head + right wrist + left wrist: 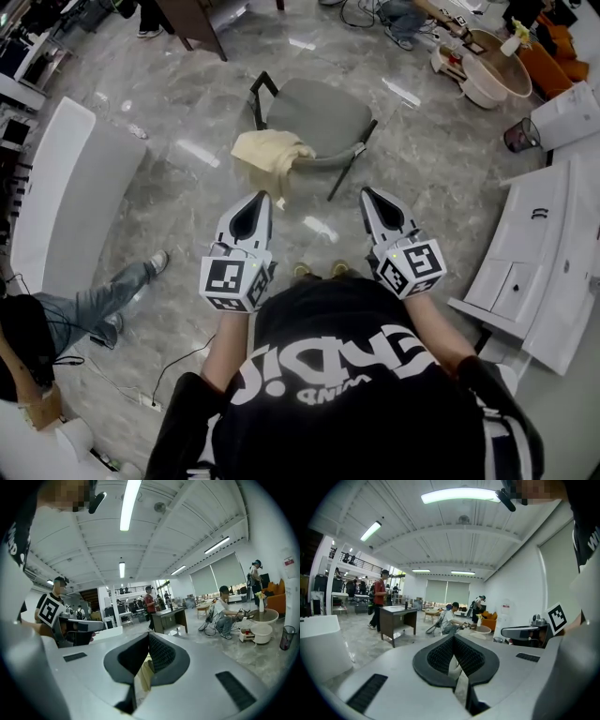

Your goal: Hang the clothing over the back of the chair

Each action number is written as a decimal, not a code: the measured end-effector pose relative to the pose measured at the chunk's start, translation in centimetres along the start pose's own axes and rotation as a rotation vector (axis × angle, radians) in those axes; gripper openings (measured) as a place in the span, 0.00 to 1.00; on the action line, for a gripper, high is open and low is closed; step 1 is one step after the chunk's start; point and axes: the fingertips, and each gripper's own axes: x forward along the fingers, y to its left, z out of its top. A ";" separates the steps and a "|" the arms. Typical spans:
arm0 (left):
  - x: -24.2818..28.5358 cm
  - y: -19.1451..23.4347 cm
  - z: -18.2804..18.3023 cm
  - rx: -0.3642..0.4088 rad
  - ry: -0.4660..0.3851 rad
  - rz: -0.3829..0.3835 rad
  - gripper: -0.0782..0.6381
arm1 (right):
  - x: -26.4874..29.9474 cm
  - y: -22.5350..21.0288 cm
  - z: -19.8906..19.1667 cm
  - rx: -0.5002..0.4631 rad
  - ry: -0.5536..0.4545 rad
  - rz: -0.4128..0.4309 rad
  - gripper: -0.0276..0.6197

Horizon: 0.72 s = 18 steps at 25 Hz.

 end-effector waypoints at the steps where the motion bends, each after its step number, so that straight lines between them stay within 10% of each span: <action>1: -0.1 -0.2 -0.2 -0.004 -0.005 0.006 0.13 | -0.2 0.0 -0.1 -0.003 0.001 0.005 0.06; 18: -1.8 -1.8 -0.9 -0.032 -0.033 0.046 0.13 | -2.0 0.6 -0.2 -0.016 -0.005 0.036 0.06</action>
